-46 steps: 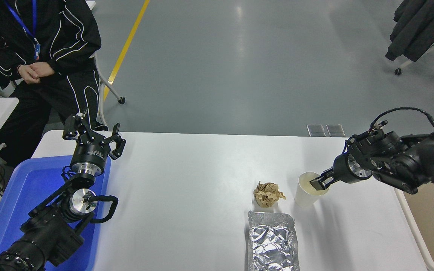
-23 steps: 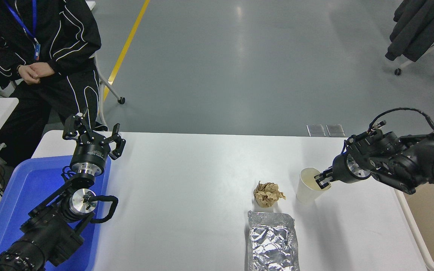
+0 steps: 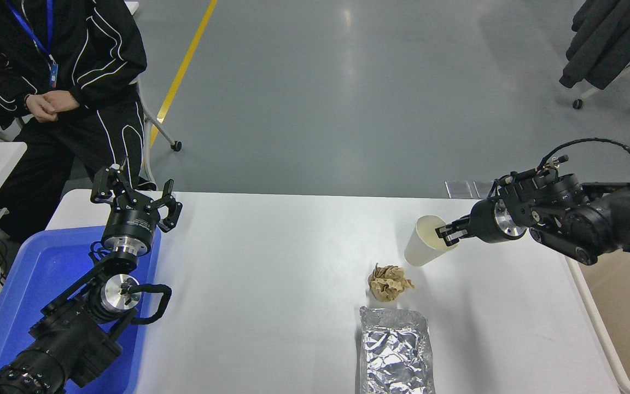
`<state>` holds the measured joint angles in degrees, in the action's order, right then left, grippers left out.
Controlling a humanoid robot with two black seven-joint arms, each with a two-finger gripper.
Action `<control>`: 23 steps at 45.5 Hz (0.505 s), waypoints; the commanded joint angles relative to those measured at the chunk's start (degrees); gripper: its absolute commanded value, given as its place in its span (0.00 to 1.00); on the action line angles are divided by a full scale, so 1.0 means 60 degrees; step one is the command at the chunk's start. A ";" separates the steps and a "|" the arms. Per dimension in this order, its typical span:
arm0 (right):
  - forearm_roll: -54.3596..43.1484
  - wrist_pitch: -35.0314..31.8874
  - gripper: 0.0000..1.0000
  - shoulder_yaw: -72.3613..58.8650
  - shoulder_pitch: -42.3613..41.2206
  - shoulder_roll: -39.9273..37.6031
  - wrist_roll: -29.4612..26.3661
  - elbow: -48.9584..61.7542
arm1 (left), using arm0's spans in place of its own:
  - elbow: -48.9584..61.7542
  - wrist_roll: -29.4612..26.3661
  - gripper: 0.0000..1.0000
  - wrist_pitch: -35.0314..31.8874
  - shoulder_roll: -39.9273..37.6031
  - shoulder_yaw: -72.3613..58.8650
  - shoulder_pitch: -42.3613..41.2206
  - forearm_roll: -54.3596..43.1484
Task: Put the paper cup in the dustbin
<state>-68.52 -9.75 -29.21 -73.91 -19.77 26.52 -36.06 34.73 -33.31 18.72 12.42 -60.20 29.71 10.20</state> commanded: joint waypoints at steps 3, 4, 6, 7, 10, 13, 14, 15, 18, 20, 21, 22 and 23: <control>0.1719 -0.0001 0.00 0.1279 0.0262 -0.0016 0.0018 0.1497 | -0.0002 0.0000 1.00 0.0000 -0.0005 0.0000 0.0000 0.0000; 0.2041 -0.0015 0.00 0.1279 0.0262 -0.0016 0.0018 0.1701 | -0.0002 0.0000 1.00 0.0000 -0.0005 0.0000 0.0000 0.0000; 0.2729 -0.0030 0.00 0.1279 0.0277 0.0042 0.0018 0.2097 | -0.0002 0.0000 1.00 0.0000 -0.0005 0.0000 0.0000 0.0000; 0.3037 -0.0045 0.00 0.1279 0.0277 0.0071 0.0018 0.2288 | -0.0002 0.0000 1.00 0.0000 -0.0005 0.0000 0.0000 0.0000; 0.3946 -0.0059 0.00 0.1279 0.0291 0.0145 0.0018 0.2932 | -0.0002 0.0000 1.00 0.0000 -0.0005 0.0000 0.0000 0.0000; 0.4795 -0.0074 0.00 0.1294 0.0364 0.0189 0.0004 0.3518 | -0.0002 0.0000 1.00 0.0000 -0.0005 0.0000 0.0000 0.0000; 0.5088 -0.0089 0.00 0.1294 0.0379 0.0189 0.0004 0.3723 | -0.0002 0.0000 1.00 0.0000 -0.0005 0.0000 0.0000 0.0000; 0.5367 -0.0074 0.00 0.1294 0.0408 0.0189 0.0004 0.3914 | 0.0012 0.0000 1.00 0.0000 -0.0005 0.0000 0.0000 0.0000; 0.6290 -0.0074 0.00 0.1294 0.0569 0.0218 -0.0084 0.4485 | -0.0002 0.0000 1.00 0.0000 -0.0005 0.0000 0.0000 0.0000; 0.6876 -0.0060 0.00 0.1294 0.0745 0.0291 -0.0113 0.4880 | -0.0002 0.0000 1.00 0.0000 -0.0005 0.0000 0.0000 0.0000; 0.7154 -0.0045 0.00 0.1279 0.0847 0.0335 -0.0143 0.5085 | 0.0012 0.0000 1.00 0.0000 -0.0005 0.0000 0.0000 0.0000; 0.7418 -0.0045 0.00 0.1279 0.0964 0.0379 -0.0186 0.5290 | 0.0012 0.0000 1.00 0.0000 -0.0005 0.0000 0.0000 0.0000; 0.7652 -0.0045 0.00 0.1279 0.1081 0.0423 -0.0230 0.5510 | -0.0002 0.0000 1.00 0.0000 -0.0005 0.0000 0.0000 0.0000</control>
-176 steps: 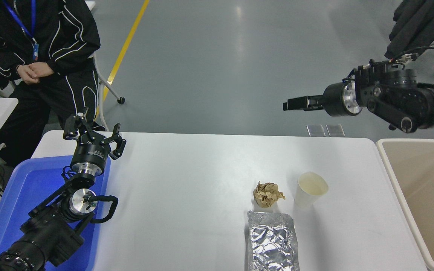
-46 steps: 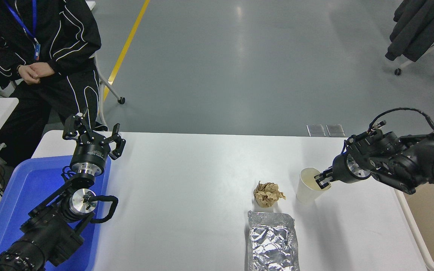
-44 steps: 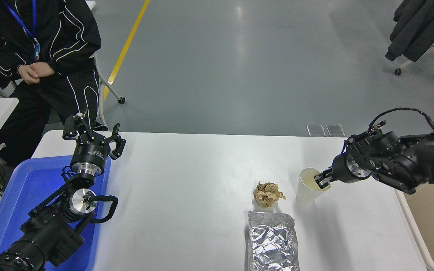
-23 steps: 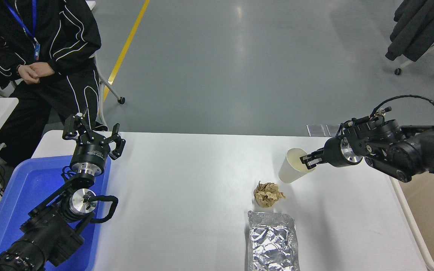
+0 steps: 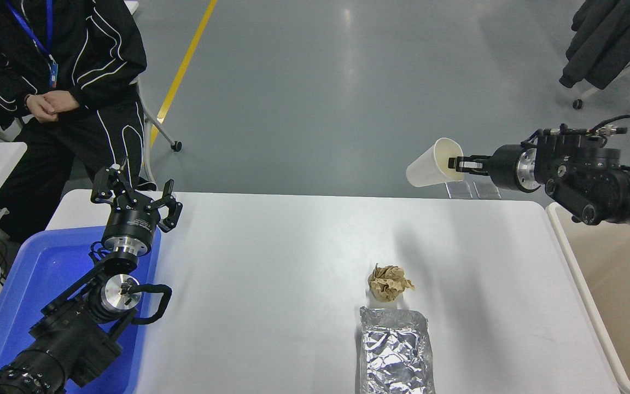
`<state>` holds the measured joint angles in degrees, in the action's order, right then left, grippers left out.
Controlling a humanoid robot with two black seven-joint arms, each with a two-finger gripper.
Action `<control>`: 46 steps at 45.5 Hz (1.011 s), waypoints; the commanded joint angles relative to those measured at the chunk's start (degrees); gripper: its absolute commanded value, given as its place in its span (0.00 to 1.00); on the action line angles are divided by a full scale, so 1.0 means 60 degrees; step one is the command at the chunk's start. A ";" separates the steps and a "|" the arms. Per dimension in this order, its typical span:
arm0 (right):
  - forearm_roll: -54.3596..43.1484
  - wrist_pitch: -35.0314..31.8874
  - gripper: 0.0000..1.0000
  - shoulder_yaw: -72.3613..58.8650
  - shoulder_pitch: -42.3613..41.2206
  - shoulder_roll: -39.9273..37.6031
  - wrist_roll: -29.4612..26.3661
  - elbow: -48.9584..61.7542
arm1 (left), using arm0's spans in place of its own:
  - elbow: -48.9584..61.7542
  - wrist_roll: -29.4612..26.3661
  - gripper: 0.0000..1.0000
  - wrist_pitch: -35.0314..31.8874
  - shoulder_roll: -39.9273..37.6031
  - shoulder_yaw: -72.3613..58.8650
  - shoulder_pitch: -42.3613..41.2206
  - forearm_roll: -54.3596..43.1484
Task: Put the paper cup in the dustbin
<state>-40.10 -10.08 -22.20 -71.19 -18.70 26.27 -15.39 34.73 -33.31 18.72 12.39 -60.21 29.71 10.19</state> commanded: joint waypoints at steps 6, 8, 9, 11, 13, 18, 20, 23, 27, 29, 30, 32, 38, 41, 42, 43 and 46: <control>0.3768 0.0039 0.00 0.0140 0.1317 0.0349 -0.0745 0.3062 | 0.0012 0.0000 1.00 0.0000 0.0000 0.0000 0.0000 0.0000; 0.4074 0.0068 0.00 0.0198 0.1580 0.0334 -0.1022 0.3325 | -0.0002 -0.0015 1.00 0.0000 0.0000 0.0000 0.0000 0.0000; 0.4163 0.0068 0.00 0.0242 0.1668 0.0320 -0.1111 0.3414 | 0.0012 -0.0001 1.00 0.0000 0.0000 0.0000 0.0000 0.0000; 0.4281 0.0083 0.00 0.0345 0.1815 0.0290 -0.1345 0.3634 | 0.0012 -0.0001 1.00 0.0000 0.0000 0.0000 0.0000 0.0000; 0.4325 0.0112 0.00 0.0477 0.1947 0.0247 -0.1609 0.3897 | -0.0002 0.0000 1.00 0.0000 0.0000 0.0000 0.0000 0.0000; 0.4325 0.0258 0.00 0.0872 0.2240 0.0071 -0.2327 0.4337 | 0.0012 -0.0001 1.00 0.0000 0.0000 0.0000 0.0000 0.0000; 0.4325 0.0390 0.00 0.0975 0.2343 -0.0060 -0.2547 0.4338 | -0.0002 0.0000 1.00 0.0000 0.0000 0.0000 0.0000 0.0000; 0.4311 0.0668 0.00 0.1034 0.2547 -0.0207 -0.2796 0.4338 | -0.0002 -0.0001 1.00 0.0000 0.0000 0.0000 0.0000 0.0000; 0.4311 0.1151 0.00 0.1092 0.2840 -0.0325 -0.3147 0.4352 | 0.0012 0.0000 1.00 0.0000 0.0000 0.0000 0.0000 0.0000; 0.4296 0.1371 0.00 0.1122 0.2972 -0.0412 -0.3338 0.4352 | -0.0002 0.0000 1.00 0.0000 0.0000 0.0000 0.0000 0.0000; 0.4310 0.1444 0.00 0.1136 0.3060 -0.0471 -0.3426 0.4352 | -0.0002 0.0000 1.00 0.0000 0.0000 0.0000 0.0000 0.0000; 0.4296 0.1547 0.00 0.1224 0.3250 -0.0573 -0.3602 0.4352 | 0.0012 0.0000 1.00 0.0000 0.0000 0.0000 0.0000 0.0000; 0.4296 0.1606 0.00 0.1619 0.3807 -0.0866 -0.3778 0.4367 | -0.0002 -0.0001 1.00 0.0000 0.0000 0.0000 0.0000 0.0000; 0.4296 0.1606 0.00 0.1810 0.4115 -0.1013 -0.3837 0.4352 | 0.0012 0.0000 1.00 0.0000 0.0000 0.0000 0.0000 0.0000; 0.4310 0.1606 0.00 0.1883 0.4232 -0.1057 -0.3851 0.4352 | -0.0002 -0.0015 1.00 0.0000 0.0000 0.0000 0.0000 0.0000; 0.4311 0.1606 0.00 0.1941 0.4334 -0.1101 -0.3852 0.4352 | -0.0002 -0.0001 1.00 0.0000 0.0000 0.0000 0.0000 0.0000; 0.4325 0.1606 0.00 0.2001 0.4627 -0.1174 -0.3852 0.4338 | -0.0002 0.0000 1.00 0.0000 0.0000 0.0000 0.0000 0.0000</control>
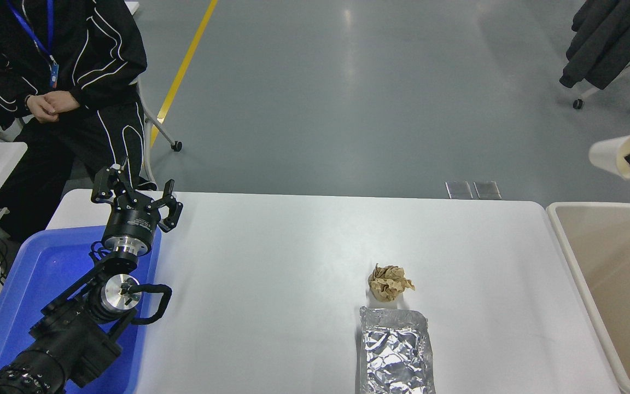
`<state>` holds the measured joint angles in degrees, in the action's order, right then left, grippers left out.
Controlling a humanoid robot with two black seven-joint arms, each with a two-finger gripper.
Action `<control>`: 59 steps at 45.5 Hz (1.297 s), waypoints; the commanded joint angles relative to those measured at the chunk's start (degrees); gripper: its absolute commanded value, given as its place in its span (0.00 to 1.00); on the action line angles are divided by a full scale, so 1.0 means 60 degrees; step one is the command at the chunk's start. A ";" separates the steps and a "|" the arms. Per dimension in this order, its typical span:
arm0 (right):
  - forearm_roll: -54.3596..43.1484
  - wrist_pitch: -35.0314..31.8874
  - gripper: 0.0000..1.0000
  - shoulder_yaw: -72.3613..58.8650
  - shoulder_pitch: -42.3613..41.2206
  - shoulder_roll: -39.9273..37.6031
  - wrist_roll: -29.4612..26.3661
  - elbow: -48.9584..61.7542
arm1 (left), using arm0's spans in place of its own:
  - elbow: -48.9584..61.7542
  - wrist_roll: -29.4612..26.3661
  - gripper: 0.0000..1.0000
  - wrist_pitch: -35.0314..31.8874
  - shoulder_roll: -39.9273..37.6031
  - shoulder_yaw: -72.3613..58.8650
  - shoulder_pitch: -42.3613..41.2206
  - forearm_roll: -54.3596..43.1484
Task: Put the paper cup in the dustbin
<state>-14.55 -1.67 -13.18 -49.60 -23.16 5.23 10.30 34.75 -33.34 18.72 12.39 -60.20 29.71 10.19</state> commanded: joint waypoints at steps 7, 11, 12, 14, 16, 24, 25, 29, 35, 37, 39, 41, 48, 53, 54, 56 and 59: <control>0.0080 0.0191 0.00 0.0512 0.1806 -0.0447 -0.0345 -0.0032 | 0.0009 0.0005 1.00 0.0000 0.0000 -0.0002 0.0000 0.0000; 0.0095 0.0176 0.00 0.0512 0.2158 -0.0359 -0.0330 -0.0061 | -0.0006 0.0005 1.00 0.0000 0.0000 -0.0002 0.0000 0.0000; 0.0095 0.0176 0.00 0.0512 0.2217 -0.0344 -0.0330 -0.0076 | -0.0006 -0.0010 1.00 0.0000 0.0000 -0.0002 0.0000 0.0000; 0.0110 0.0176 0.00 0.0512 0.2320 -0.0227 -0.0330 -0.0091 | -0.0005 0.0005 1.00 0.0000 0.0000 -0.0002 0.0000 0.0000; 0.0110 0.0176 0.00 0.0527 0.2378 -0.0095 -0.0330 -0.0105 | -0.0006 -0.0010 1.00 0.0000 0.0000 -0.0002 0.0000 0.0000; 0.0110 0.0176 0.00 0.0527 0.2452 0.0227 -0.0315 -0.0310 | -0.0006 -0.0010 1.00 0.0000 0.0000 -0.0002 0.0000 0.0000; 0.0110 0.0176 0.00 0.0527 0.2452 0.0256 -0.0315 -0.0310 | -0.0006 0.0004 1.00 0.0000 0.0000 -0.0002 0.0000 0.0000; 0.0110 0.0191 0.00 0.0497 0.2467 0.0490 -0.0330 -0.0310 | -0.0006 -0.0010 1.00 0.0000 0.0000 -0.0002 0.0000 0.0000; 0.0110 0.0191 0.00 0.0468 0.2510 0.0579 -0.0315 -0.0310 | -0.0006 -0.0010 1.00 0.0000 0.0000 -0.0002 0.0000 0.0000; 0.0110 0.0191 0.00 0.0497 0.2554 0.0637 -0.0315 -0.0310 | 0.0009 -0.0010 1.00 0.0000 0.0000 -0.0002 0.0000 0.0000; 0.0095 0.0191 0.00 0.0497 0.2554 0.0652 -0.0315 -0.0310 | -0.0006 0.0004 1.00 0.0000 0.0000 -0.0002 0.0000 0.0000; 0.0110 0.0191 0.00 0.0497 0.2554 0.0652 -0.0315 -0.0325 | -0.0006 -0.0010 1.00 0.0000 0.0000 -0.0002 0.0000 0.0000; 0.0110 0.0220 0.00 0.0541 0.2554 0.0652 -0.0315 -0.0310 | -0.0005 -0.0010 1.00 0.0000 0.0000 -0.0002 0.0000 0.0000; 0.0110 0.0249 0.15 0.0541 0.2554 0.0652 -0.0315 -0.0296 | -0.0006 -0.0010 1.00 0.0000 0.0000 -0.0002 0.0000 0.0000; 0.0110 0.0293 0.21 0.0541 0.2554 0.0652 -0.0315 -0.0296 | -0.0006 -0.0010 1.00 0.0000 0.0000 -0.0002 0.0000 0.0000; 0.0110 0.0424 0.34 0.0541 0.2554 0.0638 -0.0301 -0.0296 | -0.0006 -0.0010 1.00 0.0000 0.0000 -0.0002 0.0000 0.0000; 0.0110 0.0673 0.51 0.0541 0.2540 0.0638 -0.0301 -0.0296 | -0.0006 -0.0010 1.00 0.0000 0.0000 -0.0002 0.0000 0.0000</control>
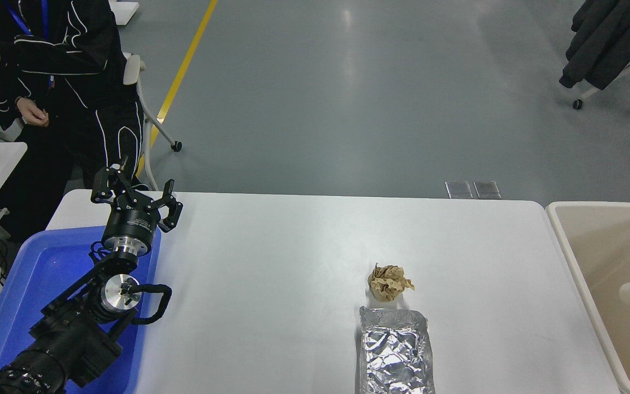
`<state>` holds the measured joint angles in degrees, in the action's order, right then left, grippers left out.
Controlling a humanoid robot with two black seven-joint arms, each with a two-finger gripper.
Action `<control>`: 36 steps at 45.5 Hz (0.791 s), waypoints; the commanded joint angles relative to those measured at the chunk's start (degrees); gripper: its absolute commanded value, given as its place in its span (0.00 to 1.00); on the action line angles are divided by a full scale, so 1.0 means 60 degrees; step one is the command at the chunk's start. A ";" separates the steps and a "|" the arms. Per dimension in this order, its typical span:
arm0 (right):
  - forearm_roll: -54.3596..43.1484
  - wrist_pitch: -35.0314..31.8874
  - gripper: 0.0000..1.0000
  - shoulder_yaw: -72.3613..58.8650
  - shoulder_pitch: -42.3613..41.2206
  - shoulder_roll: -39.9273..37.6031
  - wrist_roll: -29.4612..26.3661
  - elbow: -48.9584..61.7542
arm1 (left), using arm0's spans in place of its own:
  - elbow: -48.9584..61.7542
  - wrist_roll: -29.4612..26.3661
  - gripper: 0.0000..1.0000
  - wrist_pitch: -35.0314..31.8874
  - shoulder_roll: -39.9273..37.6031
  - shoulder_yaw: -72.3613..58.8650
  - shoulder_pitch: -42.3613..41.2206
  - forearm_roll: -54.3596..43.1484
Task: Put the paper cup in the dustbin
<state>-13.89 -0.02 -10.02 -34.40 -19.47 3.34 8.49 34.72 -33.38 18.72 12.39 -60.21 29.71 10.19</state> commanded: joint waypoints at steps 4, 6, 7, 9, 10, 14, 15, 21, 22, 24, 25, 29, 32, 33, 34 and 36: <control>0.0001 0.0633 0.71 0.0000 0.0021 0.0022 0.0001 0.0006 | -0.0001 -0.0003 1.00 0.0000 0.0000 0.0001 0.0000 0.0000; 0.0001 0.0692 0.76 0.0000 0.0021 0.0022 0.0001 0.0006 | -0.0001 0.0011 1.00 0.0000 0.0000 0.0001 0.0000 0.0000; 0.0001 0.0721 0.78 0.0015 0.0021 0.0022 0.0001 0.0021 | -0.0001 -0.0003 1.00 0.0000 0.0000 0.0001 0.0000 0.0000; 0.0001 0.0765 0.83 0.0015 0.0021 0.0037 0.0015 0.0021 | -0.0001 0.0011 1.00 0.0000 0.0000 0.0001 0.0000 0.0000; 0.0001 0.0795 0.84 0.0015 0.0021 0.0037 0.0001 0.0021 | -0.0001 -0.0003 1.00 0.0000 0.0000 0.0001 0.0000 0.0000; 0.0001 0.0795 0.92 0.0044 -0.0110 0.0125 0.0001 0.0006 | -0.0001 -0.0003 1.00 0.0000 0.0000 0.0001 0.0000 0.0000; 0.0016 0.0780 0.95 0.0059 -0.0140 0.0125 0.0001 -0.0008 | -0.0001 -0.0003 1.00 0.0000 0.0000 0.0001 0.0000 0.0000; 0.0016 0.0693 0.99 0.0877 -0.0915 0.0052 0.0001 -0.0009 | -0.0001 0.0011 1.00 0.0000 0.0000 0.0001 0.0000 0.0000; 0.0016 0.0678 0.99 0.1097 -0.1076 0.0052 0.0001 -0.0009 | -0.0001 -0.0003 1.00 0.0000 0.0000 0.0001 0.0000 0.0000; 0.0001 0.0634 0.99 0.1566 -0.1398 0.0008 0.0001 -0.0023 | -0.0001 -0.0003 1.00 0.0000 0.0000 0.0001 0.0000 0.0000; 0.0001 0.0619 0.99 0.1785 -0.1545 -0.0021 0.0001 -0.0052 | 0.0013 -0.0003 1.00 0.0000 0.0000 0.0001 0.0000 0.0000; 0.0001 0.0604 0.99 0.2592 -0.2394 -0.0445 0.0001 -0.0607 | -0.0001 -0.0003 1.00 0.0000 0.0000 0.0001 0.0000 0.0000; 0.0001 0.0663 0.98 0.3046 -0.2863 -0.0797 0.0045 -0.1252 | -0.0001 0.0011 1.00 0.0000 0.0000 0.0001 0.0000 0.0000; 0.0016 0.0678 0.98 0.3207 -0.3010 -0.0885 0.0045 -0.1457 | 0.0013 -0.0003 1.00 0.0000 0.0000 0.0001 0.0000 0.0000; 0.0016 0.0678 0.98 0.3411 -0.3142 -0.0973 0.0059 -0.1618 | -0.0001 -0.0003 1.00 0.0000 0.0000 0.0001 0.0000 0.0000; 0.0016 0.0678 0.98 0.3865 -0.3376 -0.1090 0.0059 -0.1926 | -0.0001 -0.0003 1.00 0.0000 0.0000 0.0001 0.0000 0.0000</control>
<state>-13.87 3.83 2.06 -45.66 -21.71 3.43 4.87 34.73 -33.37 18.72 12.39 -60.20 29.71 10.20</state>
